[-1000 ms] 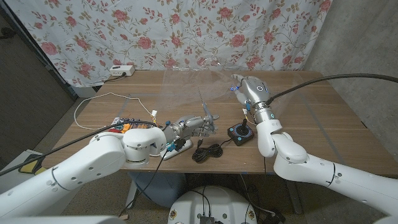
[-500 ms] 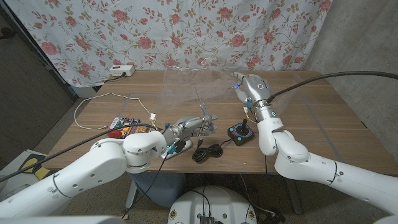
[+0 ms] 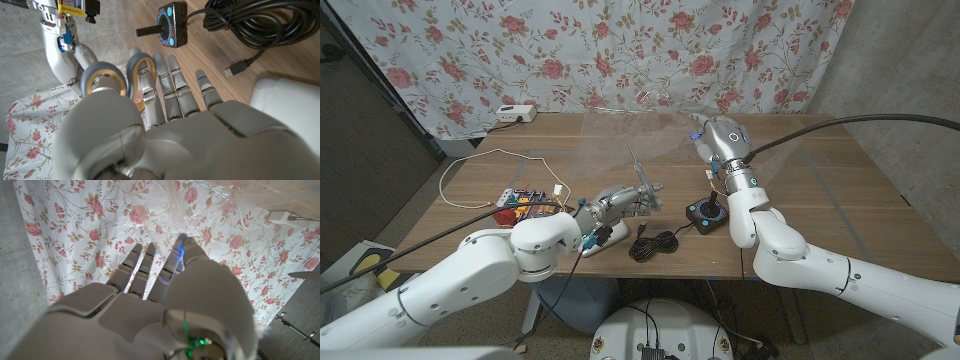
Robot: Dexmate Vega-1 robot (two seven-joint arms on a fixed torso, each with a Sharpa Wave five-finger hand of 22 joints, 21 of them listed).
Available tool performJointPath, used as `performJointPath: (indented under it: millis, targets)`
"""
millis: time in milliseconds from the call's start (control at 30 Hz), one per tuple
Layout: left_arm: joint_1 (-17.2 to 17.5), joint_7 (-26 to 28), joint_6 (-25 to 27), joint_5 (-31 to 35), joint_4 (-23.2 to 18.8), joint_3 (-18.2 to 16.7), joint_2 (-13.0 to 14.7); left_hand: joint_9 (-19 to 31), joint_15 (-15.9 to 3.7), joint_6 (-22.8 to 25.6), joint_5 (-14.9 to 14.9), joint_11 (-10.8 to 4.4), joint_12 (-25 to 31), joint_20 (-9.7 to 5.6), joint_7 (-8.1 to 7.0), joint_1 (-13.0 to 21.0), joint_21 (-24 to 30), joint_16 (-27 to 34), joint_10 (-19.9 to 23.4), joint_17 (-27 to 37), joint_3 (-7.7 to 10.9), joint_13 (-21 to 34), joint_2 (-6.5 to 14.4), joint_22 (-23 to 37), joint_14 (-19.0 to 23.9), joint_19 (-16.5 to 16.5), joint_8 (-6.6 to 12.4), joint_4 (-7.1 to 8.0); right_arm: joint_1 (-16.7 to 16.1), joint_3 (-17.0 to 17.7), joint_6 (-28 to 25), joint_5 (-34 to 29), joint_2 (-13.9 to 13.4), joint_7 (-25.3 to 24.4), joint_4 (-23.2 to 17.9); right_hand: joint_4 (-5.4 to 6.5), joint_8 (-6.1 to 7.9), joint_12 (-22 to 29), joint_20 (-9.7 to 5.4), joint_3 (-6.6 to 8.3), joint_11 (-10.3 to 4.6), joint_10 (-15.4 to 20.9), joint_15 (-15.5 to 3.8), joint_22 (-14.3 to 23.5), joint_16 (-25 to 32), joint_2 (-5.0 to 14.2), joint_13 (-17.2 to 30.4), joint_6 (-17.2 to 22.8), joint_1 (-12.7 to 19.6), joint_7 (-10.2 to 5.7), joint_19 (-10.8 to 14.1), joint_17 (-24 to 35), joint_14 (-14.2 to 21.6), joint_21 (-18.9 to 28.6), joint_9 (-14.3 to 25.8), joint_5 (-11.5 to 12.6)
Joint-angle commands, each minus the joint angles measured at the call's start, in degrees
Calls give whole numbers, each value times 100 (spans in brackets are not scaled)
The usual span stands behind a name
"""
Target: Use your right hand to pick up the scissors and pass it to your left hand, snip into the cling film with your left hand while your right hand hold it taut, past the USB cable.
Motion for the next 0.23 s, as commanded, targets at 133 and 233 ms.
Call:
performJointPath:
  millis: [133,233]
  targets:
    - [219,30,-217,152,75,-47,-56,12,8,-10,-46,-198,27,-4,-21,-39,-5,-22,214,24,63,101,58,6,32,21,40,-3,6,-37,-73,-45,48,-74,35,-18,-17,26,35,-21,-20,47,-1016,24,15,2,13,40,39,-10,19,10,-34,0,11,22]
    - [221,86,-192,162,52,-28,-100,21,6,-13,-53,-190,23,-5,-20,-56,-4,-20,214,28,66,99,41,6,34,28,47,-15,16,18,40,51,45,-106,106,-18,-18,25,32,-22,-20,45,-1015,24,16,2,13,37,39,-13,18,10,-32,-1,11,22]
